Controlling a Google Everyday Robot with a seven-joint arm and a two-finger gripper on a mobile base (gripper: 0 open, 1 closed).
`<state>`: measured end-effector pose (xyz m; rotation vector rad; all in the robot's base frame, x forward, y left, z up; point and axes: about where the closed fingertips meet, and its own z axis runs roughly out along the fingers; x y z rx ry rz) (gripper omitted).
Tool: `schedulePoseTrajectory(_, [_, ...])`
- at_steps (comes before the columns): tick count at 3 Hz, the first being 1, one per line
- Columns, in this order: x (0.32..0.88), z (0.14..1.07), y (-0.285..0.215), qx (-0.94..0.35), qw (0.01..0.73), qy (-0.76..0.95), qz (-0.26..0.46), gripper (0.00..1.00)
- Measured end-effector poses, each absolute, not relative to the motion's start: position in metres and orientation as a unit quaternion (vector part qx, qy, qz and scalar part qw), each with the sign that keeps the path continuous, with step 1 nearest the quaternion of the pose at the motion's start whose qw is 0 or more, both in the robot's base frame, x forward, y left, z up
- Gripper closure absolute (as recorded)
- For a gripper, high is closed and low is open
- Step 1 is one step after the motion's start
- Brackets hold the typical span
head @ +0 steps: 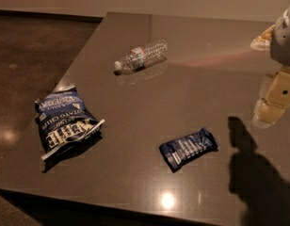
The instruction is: Pick rxbar blueberry
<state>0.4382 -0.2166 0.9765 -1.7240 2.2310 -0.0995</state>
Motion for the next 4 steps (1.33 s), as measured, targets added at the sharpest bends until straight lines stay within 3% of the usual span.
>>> schedulePoseTrajectory(2, [0.44, 0.969, -0.209, -0.619, 0.153, 0.77, -0.018, 0.0])
schedulePoseTrajectory(4, [0.434, 0.932, -0.17, -0.689, 0.139, 0.709, 0.047, 0.0])
